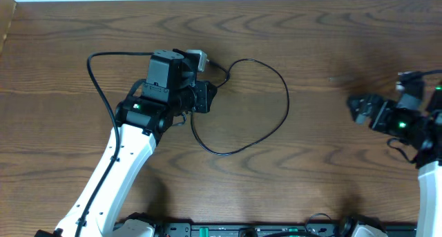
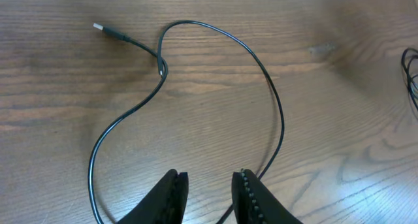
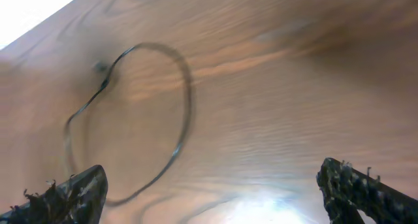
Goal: Untangle cables
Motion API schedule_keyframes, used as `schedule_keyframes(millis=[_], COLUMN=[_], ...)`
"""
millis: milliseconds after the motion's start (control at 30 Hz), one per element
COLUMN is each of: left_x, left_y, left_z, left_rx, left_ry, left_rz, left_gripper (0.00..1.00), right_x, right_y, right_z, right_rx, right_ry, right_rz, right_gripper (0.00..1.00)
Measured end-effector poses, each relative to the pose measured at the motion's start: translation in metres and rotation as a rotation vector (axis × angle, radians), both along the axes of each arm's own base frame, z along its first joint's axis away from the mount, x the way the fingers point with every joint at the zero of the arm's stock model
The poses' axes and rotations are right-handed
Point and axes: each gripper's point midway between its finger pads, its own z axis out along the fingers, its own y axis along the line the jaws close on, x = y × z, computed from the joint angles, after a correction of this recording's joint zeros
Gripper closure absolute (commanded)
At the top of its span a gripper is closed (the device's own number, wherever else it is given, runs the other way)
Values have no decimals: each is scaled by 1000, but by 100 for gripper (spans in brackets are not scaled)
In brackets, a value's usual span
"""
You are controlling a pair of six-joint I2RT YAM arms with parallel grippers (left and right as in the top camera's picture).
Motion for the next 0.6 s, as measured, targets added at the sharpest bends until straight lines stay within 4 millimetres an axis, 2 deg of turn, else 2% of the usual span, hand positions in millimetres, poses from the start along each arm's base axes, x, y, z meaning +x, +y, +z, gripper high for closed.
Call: schedule_keyframes(millis=[233, 333, 500, 600], left_x=[1, 0, 1, 4], left_y=[8, 10, 20, 29], left_z=[-4, -6, -12, -14], left_rx=[42, 55, 106, 148], left_ry=[-1, 7, 16, 7], left_rz=[26, 33, 70, 106], left_gripper=[68, 67, 66, 63], right_x=[6, 7, 12, 15], right_y=[69, 98, 141, 160], right_z=[3, -1, -28, -55], right_rx=[5, -5, -46, -81], right_ry=[-69, -68, -5, 71], right_rz=[262, 353, 445, 454], right_gripper=[1, 1, 1, 1])
